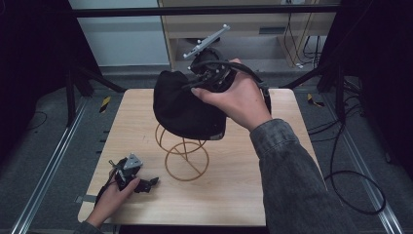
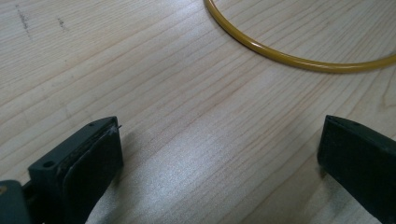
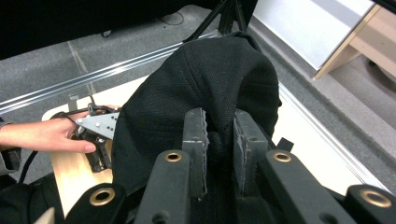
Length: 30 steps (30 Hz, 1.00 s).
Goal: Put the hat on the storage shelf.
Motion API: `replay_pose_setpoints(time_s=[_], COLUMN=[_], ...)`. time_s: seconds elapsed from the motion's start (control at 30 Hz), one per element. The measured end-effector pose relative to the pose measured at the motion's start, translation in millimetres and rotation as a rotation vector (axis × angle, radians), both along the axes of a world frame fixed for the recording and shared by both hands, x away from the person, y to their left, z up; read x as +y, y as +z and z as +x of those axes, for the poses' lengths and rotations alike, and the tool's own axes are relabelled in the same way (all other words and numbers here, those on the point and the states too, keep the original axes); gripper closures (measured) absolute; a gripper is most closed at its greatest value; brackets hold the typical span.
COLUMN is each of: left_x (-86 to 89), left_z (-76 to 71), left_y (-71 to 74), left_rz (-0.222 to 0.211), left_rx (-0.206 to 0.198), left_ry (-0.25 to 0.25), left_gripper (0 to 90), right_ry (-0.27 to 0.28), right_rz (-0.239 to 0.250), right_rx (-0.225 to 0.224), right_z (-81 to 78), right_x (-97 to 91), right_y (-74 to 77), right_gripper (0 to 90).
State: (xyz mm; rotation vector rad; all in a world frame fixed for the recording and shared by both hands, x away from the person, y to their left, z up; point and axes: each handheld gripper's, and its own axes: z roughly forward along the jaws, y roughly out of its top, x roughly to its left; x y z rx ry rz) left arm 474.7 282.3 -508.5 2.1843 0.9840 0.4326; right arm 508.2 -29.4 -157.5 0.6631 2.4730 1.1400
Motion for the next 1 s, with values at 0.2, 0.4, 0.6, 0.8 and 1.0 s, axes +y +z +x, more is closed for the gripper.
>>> replay_pose_setpoints(time_s=[0.2,0.4,0.6,0.8,1.0], left_x=[0.0,0.0,0.1,0.1,0.1], left_z=[0.0,0.0,0.0,0.0,0.0], left_y=[0.0,0.0,-0.1,0.0,0.0], left_rz=[0.0,0.0,0.0,0.0,0.0], left_rx=[0.0,0.001,-0.001,-0.001,0.0], left_ry=[0.0,0.0,-0.001,-0.001,-0.002], left_gripper=[0.0,0.0,0.0,0.0,0.0], right_ry=[0.021,0.029,0.04,0.041,0.043], right_rz=[-0.031,-0.064,-0.093,-0.119,-0.136], right_rx=[0.016,0.035,0.06,0.068,0.085], right_z=[3.3,8.4,12.3,13.6,16.6], right_x=[14.1,25.8,36.2,42.2,45.0], right_y=[-6.7,-15.1,-25.3,-32.8,-38.4], right_gripper=[77.4,77.4,77.3,77.2,76.9])
